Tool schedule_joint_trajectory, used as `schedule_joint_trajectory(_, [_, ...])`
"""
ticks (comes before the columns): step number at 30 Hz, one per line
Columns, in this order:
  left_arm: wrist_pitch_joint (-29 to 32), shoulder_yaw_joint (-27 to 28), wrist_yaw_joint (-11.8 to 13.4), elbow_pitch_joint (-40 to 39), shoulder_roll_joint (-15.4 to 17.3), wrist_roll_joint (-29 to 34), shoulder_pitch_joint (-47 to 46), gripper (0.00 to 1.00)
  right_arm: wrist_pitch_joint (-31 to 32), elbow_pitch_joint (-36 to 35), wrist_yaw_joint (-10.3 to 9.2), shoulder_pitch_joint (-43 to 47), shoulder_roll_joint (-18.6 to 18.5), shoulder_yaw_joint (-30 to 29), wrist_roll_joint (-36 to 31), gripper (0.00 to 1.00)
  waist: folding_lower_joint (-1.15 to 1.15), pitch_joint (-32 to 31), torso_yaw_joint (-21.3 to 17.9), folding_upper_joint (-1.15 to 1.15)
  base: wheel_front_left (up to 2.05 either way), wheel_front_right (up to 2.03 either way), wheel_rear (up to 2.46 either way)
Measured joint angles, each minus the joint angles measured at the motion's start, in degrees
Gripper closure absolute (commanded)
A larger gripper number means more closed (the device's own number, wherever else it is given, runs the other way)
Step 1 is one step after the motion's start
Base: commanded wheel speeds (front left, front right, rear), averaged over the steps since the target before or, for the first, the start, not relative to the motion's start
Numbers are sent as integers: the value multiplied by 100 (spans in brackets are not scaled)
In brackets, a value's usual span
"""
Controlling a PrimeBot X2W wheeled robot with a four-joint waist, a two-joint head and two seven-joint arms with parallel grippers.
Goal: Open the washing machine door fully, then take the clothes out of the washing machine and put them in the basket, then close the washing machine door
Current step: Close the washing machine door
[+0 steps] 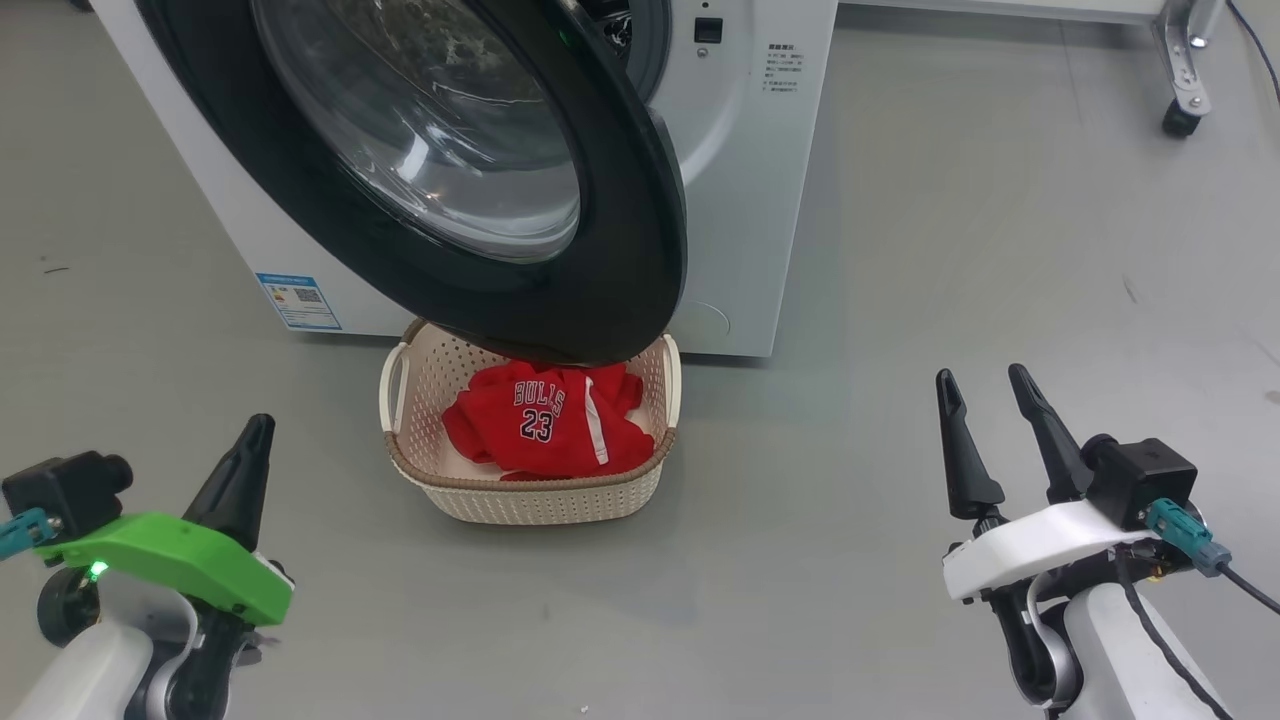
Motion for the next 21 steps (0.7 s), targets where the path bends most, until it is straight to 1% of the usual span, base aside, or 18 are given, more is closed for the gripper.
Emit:
schedule_joint_trajectory(2, [-279, 42, 42, -7, 0, 85, 54, 100, 0, -5, 0, 5, -10, 47, 0, 0, 0, -35, 57, 0, 0, 0, 0])
schedule_joint_trajectory(3, [-404, 42, 44, -9, 0, 187, 79, 100, 0, -7, 0, 8, -12, 69, 0, 0, 0, -50, 81, 0, 0, 0, 0])
schedule_joint_trajectory(4, [-659, 60, 93, -30, -4, 389, 141, 100, 0, -9, 0, 10, -13, 123, 0, 0, 0, -79, 116, 0, 0, 0, 0])
schedule_joint_trajectory(7, [-961, 33, 151, -36, -4, 658, 246, 100, 0, -32, 0, 20, -16, 144, 0, 0, 0, -100, 153, 0, 0, 0, 0])
schedule_joint_trajectory(11, [-1009, 67, 252, -38, -13, 836, 390, 100, 0, -73, 0, 39, -9, 165, 2, 0, 0, -114, 164, 0, 0, 0, 0])
schedule_joint_trajectory(13, [-1009, 112, 315, -58, -29, 1074, 427, 100, 0, -96, 0, 51, -10, 160, 3, 0, 0, -118, 169, 0, 0, 0, 0])
schedule_joint_trajectory(17, [-1009, 236, 394, -147, -159, 1146, 455, 100, 0, -120, 0, 79, -12, 158, 3, 0, 0, -116, 180, 0, 0, 0, 0])
schedule_joint_trajectory(21, [-1005, 339, 455, -277, -247, 1591, 519, 100, -1, -160, 0, 94, -47, 204, 1, 0, 0, -94, 193, 0, 0, 0, 0])
